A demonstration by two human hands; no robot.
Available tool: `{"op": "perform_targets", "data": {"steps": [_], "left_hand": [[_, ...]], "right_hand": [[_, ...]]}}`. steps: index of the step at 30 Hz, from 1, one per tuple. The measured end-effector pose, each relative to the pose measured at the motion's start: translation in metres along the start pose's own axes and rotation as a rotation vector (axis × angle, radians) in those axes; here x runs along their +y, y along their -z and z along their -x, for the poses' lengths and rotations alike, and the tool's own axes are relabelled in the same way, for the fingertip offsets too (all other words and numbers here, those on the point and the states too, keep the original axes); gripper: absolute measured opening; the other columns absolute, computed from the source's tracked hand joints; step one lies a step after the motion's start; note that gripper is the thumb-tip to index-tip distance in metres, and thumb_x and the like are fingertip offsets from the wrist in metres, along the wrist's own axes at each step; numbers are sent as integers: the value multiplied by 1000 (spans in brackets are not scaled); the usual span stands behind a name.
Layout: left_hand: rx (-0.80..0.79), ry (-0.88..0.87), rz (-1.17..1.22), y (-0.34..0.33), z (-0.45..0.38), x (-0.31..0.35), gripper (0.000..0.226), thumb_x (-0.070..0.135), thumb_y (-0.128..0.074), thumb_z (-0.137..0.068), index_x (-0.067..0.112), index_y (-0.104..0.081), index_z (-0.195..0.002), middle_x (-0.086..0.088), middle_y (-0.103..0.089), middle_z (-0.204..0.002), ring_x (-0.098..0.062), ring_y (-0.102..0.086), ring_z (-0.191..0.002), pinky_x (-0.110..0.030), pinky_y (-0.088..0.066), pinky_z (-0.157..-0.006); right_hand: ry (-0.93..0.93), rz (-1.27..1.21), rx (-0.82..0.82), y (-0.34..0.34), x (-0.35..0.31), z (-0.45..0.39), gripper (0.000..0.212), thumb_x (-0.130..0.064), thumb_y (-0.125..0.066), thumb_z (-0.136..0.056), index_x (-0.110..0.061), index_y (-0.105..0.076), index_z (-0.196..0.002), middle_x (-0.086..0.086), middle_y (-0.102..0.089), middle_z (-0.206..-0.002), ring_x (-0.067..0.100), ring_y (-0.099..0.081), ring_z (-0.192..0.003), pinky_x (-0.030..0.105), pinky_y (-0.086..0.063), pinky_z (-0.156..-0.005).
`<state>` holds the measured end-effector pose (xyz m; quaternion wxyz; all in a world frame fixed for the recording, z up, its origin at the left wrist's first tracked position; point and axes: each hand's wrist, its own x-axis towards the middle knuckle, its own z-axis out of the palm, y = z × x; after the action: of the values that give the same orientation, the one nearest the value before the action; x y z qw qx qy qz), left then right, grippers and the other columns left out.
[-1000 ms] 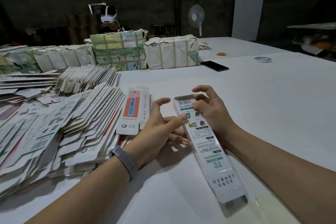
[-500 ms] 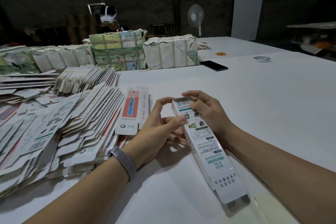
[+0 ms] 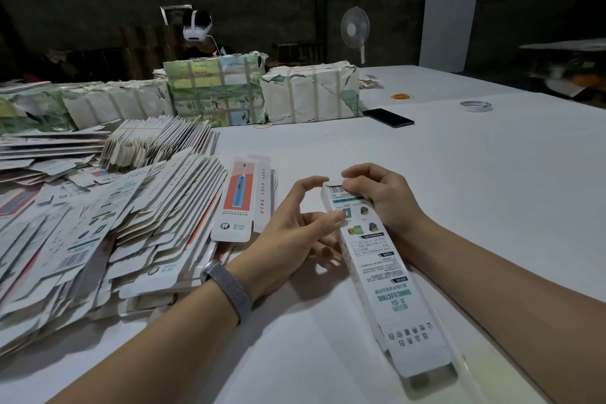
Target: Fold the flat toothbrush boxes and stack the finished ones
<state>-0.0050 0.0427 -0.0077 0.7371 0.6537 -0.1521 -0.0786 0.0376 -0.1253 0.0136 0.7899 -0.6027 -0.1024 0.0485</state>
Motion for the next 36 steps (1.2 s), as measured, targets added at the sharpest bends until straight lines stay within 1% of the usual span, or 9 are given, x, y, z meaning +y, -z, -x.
{"op": "perform_targets", "data": {"steps": [6, 11, 14, 19, 21, 24, 32, 34, 36], "left_hand": [[7, -20, -31, -2, -1, 0, 63, 27, -72, -83, 31, -40, -136, -32, -71, -104, -25, -71, -71, -30, -61, -61], [-22, -10, -43, -3, 1, 0, 48, 29, -67, -86, 27, -44, -128, -23, -75, -101, -24, -70, -71, -26, -59, -60], [-26, -3, -51, -2, 1, -1, 48, 30, -67, -87, 27, -44, -129, -25, -74, -103, -25, -70, -74, -25, -58, -62], [-44, -11, -36, -1, 0, 0, 53, 33, -71, -86, 29, -42, -131, -26, -74, -105, -26, -71, -77, -25, -59, -64], [-39, -9, -16, 0, 0, 0, 59, 30, -73, -86, 32, -38, -133, -27, -73, -105, -27, -73, -78, -27, -60, -64], [-36, 0, -3, 1, 0, 0, 66, 25, -72, -84, 29, -33, -137, -29, -73, -104, -26, -73, -76, -27, -59, -62], [-66, 18, -17, -1, -2, 4, 76, 24, -70, -80, 28, -27, -143, -16, -76, -95, -22, -72, -74, -22, -55, -59], [-68, 24, -9, 0, -3, 3, 78, 23, -70, -80, 28, -28, -146, -18, -74, -97, -26, -72, -79, -29, -59, -64], [-78, 22, -10, 1, -5, 2, 79, 21, -71, -81, 28, -29, -148, -18, -73, -97, -29, -72, -83, -34, -62, -72]], "right_hand": [[-33, 9, 68, -2, -2, -3, 16, 5, -55, -89, -5, -64, -81, 11, -66, -63, 22, -64, -49, 23, -49, -42], [16, 3, 64, -1, 2, -4, 13, 3, -59, -91, -4, -64, -82, 8, -66, -61, 21, -65, -49, 23, -48, -42], [20, 17, 60, -1, 4, -4, 13, 3, -60, -92, -5, -63, -82, 8, -67, -62, 21, -66, -50, 23, -49, -43], [31, 40, 57, -1, 4, -4, 14, -2, -66, -91, -7, -62, -78, 9, -67, -67, 21, -67, -53, 25, -50, -45], [26, 55, 53, -2, 4, -5, 13, -2, -66, -91, -7, -63, -79, 9, -68, -68, 20, -67, -52, 24, -50, -45], [-1, 73, 32, -3, 4, -5, 10, -3, -63, -93, -5, -64, -82, 7, -69, -65, 18, -66, -51, 23, -49, -44], [-15, 113, 35, -5, -7, -8, 14, -1, -63, -92, -2, -65, -78, 8, -69, -63, 16, -64, -48, 21, -49, -43], [-16, 132, 31, -5, -8, -8, 13, -1, -63, -92, -2, -65, -79, 6, -68, -62, 16, -64, -48, 20, -48, -43], [-9, 176, 29, -4, -10, -8, 14, -3, -62, -93, -3, -64, -79, 5, -68, -61, 15, -64, -47, 20, -48, -42]]}}
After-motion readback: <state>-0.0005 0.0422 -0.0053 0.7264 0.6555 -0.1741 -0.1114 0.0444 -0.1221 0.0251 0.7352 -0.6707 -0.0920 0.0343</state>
